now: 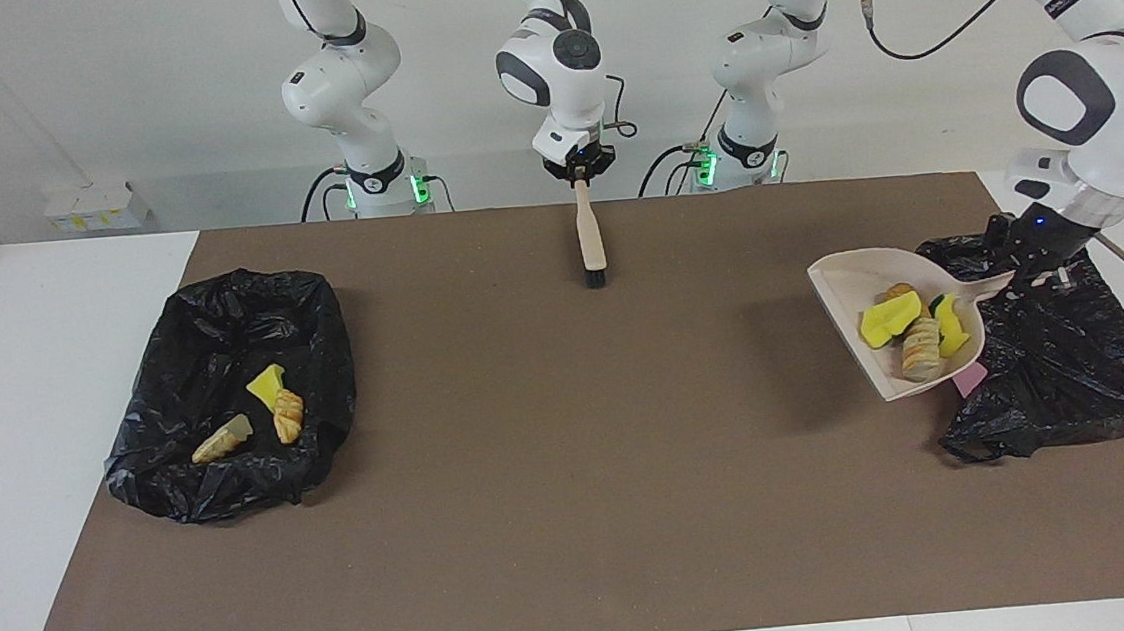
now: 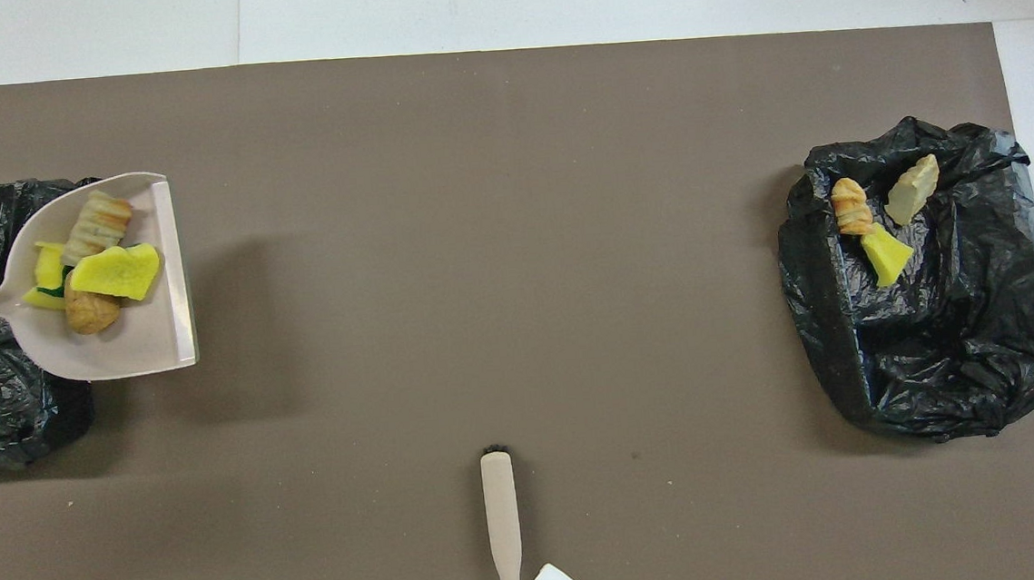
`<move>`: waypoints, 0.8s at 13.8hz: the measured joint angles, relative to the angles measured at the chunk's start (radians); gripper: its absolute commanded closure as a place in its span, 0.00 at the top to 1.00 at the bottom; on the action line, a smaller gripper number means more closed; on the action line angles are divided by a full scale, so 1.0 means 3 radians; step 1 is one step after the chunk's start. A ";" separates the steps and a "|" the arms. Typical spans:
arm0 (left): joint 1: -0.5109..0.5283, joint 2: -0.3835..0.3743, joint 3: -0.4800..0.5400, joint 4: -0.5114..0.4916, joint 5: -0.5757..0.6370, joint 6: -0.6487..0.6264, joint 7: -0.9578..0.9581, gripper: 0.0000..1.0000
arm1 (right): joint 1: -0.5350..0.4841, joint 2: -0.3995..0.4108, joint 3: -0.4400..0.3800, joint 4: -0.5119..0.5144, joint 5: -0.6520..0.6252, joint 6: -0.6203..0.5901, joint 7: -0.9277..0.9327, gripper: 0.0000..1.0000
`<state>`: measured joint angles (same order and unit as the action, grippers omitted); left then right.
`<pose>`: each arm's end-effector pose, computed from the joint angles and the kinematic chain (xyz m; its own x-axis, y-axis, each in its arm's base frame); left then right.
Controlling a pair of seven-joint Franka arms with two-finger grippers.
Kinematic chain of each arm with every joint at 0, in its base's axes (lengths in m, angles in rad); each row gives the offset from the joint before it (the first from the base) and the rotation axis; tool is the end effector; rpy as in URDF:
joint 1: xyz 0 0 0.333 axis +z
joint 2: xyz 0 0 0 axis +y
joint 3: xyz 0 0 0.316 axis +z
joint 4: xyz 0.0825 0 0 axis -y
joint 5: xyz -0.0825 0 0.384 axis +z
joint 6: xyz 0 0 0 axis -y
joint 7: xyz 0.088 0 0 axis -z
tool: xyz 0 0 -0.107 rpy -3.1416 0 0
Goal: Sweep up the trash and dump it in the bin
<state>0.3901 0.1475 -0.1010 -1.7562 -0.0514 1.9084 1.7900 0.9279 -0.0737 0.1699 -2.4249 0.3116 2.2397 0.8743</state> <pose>0.5814 0.1720 0.4799 0.0871 -0.9943 0.0608 -0.9959 -0.0884 -0.0184 0.2047 0.4192 0.3269 0.9701 0.0180 -0.2420 0.0107 -0.9994 -0.0314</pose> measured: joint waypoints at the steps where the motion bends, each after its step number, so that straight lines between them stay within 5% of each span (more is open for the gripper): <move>1: 0.0094 0.0027 0.0004 0.0081 0.0013 -0.0016 0.0117 0.00 | -0.0007 0.0000 0.0000 0.0000 0.0033 0.0000 0.0000 0.40; 6: 0.0499 0.0242 0.0010 0.0493 0.0346 -0.0038 0.0441 0.00 | -0.0078 0.0032 -0.0008 0.0019 0.0100 0.0005 -0.0001 0.73; 11: 0.0580 0.0361 0.0002 0.0663 0.0748 0.0203 0.0473 0.00 | -0.0300 -0.0094 -0.0023 0.0173 0.0098 0.0011 -0.0003 0.80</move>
<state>0.5640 0.2559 -0.1004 -1.5574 0.1729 1.9692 1.9319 0.8378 -0.1018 0.1630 -2.3729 0.3410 2.2429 0.8733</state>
